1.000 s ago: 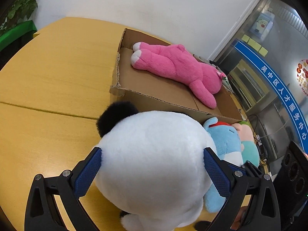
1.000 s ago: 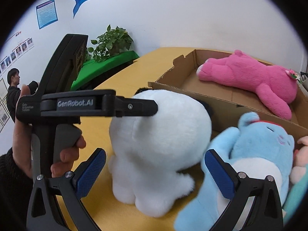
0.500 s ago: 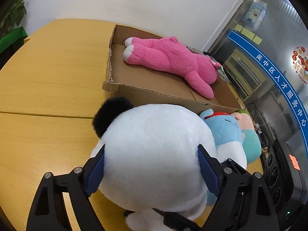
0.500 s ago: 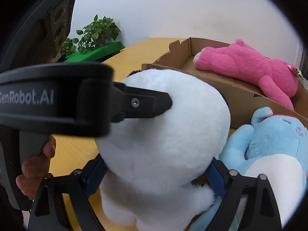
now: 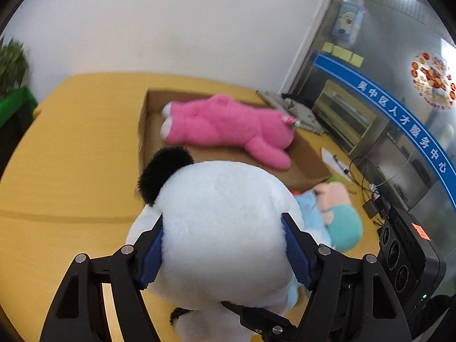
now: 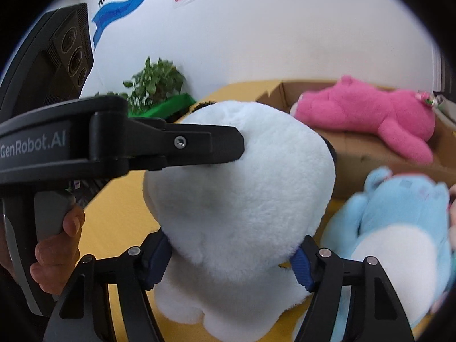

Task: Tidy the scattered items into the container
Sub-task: 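Lift the white panda with both grippers and carry it over the box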

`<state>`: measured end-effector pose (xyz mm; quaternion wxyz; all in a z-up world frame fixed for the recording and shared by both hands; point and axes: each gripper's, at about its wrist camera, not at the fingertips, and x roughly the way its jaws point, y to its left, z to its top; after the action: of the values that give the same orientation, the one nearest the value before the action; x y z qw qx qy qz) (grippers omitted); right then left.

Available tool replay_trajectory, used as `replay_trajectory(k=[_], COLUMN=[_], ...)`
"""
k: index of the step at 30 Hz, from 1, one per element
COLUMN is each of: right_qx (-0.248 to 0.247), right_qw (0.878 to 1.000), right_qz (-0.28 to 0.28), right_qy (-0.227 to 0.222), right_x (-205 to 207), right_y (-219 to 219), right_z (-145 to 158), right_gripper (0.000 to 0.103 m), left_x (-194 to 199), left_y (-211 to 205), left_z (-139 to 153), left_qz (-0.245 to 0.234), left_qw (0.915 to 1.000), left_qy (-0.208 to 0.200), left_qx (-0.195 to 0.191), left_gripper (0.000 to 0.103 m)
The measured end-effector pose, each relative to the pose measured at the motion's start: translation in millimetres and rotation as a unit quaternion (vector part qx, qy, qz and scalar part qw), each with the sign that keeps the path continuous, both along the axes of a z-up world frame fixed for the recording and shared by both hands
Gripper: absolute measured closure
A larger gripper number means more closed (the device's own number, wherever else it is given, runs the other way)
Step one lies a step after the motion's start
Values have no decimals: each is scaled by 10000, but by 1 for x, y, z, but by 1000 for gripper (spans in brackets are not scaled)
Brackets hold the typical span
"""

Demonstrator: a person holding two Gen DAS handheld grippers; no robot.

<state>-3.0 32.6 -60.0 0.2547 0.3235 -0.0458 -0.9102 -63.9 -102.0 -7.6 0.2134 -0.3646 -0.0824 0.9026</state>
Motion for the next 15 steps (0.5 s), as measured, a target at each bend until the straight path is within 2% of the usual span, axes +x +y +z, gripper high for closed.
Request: replay_trajectory(k=[4,8,12,15], right_qx=[-151,-255,-336,-348], right_qw=[9987,9944,9928,9937], right_qz=[-197,-522,-741,-846], right_qy=[450,881,878,653], right_x=[-24,-57,-99,-128], right_y=[20,40,52,52], right_z=[52,101,123,119], right_gripper=[32,32,32,32], left_x=[-30,-72,-113,-142], left_y=[21,40,55,54], left_z=[59,103,117,105], left_qz=[-297,-534,-608,-615], left_qw=[9973,9931,9922,9942], left_qy=[642,997,1020,809], left_qx=[-220,-297,-366,-342], left_gripper=[25,25,25,25])
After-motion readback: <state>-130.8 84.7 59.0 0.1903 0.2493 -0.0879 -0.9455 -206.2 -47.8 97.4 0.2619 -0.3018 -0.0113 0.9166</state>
